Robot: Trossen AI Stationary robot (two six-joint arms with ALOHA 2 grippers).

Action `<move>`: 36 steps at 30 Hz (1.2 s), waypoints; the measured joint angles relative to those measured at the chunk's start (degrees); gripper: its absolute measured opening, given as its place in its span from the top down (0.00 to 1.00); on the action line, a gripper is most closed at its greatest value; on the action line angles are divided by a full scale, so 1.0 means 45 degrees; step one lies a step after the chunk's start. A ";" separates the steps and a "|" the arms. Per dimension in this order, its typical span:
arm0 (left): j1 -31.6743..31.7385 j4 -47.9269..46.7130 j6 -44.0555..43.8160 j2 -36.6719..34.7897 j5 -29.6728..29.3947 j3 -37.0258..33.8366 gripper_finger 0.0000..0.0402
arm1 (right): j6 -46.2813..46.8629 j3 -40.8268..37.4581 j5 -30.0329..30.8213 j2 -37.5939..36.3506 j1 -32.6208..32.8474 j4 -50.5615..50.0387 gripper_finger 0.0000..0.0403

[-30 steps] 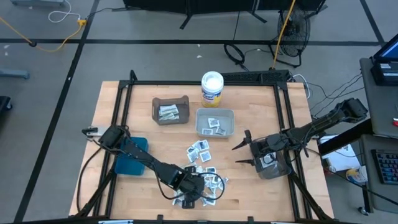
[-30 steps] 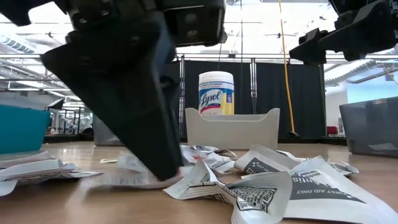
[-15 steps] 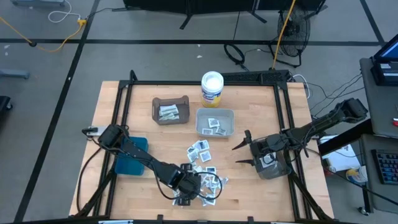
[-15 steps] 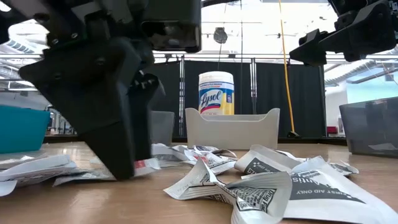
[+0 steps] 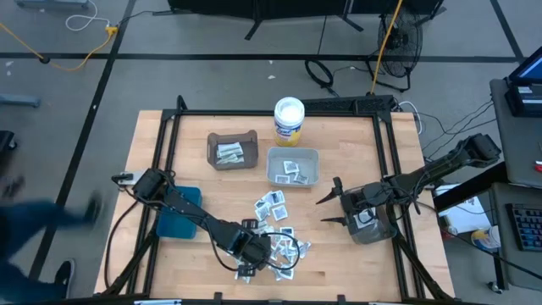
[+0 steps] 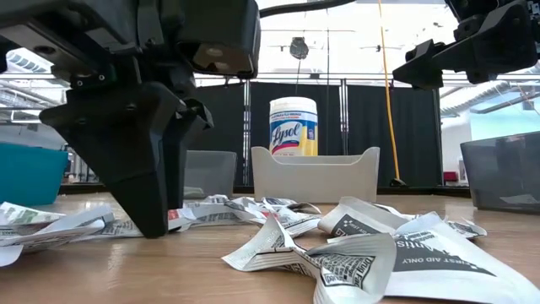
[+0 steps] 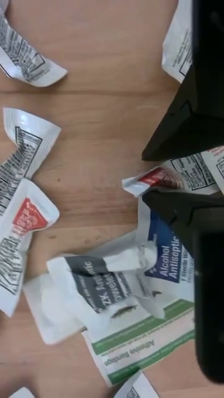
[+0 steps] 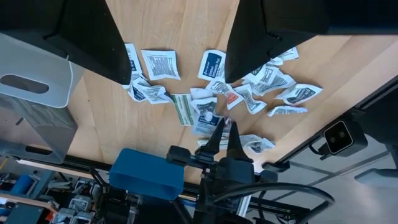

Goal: Pick & Place First Aid Supplies
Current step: Put the orange ointment pack into the blue bin

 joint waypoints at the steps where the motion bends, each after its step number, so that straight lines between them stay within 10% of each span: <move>1: 0.0003 -0.0013 -0.0003 -0.0038 0.0001 -0.0006 0.78 | 0.0003 0.0000 0.0000 0.0000 0.0000 0.0000 0.37; 36: 0.0517 -0.0869 0.0129 -0.1811 -0.0769 -0.0034 0.82 | 0.0544 -0.0005 -0.0005 0.0000 0.0000 -0.0010 0.37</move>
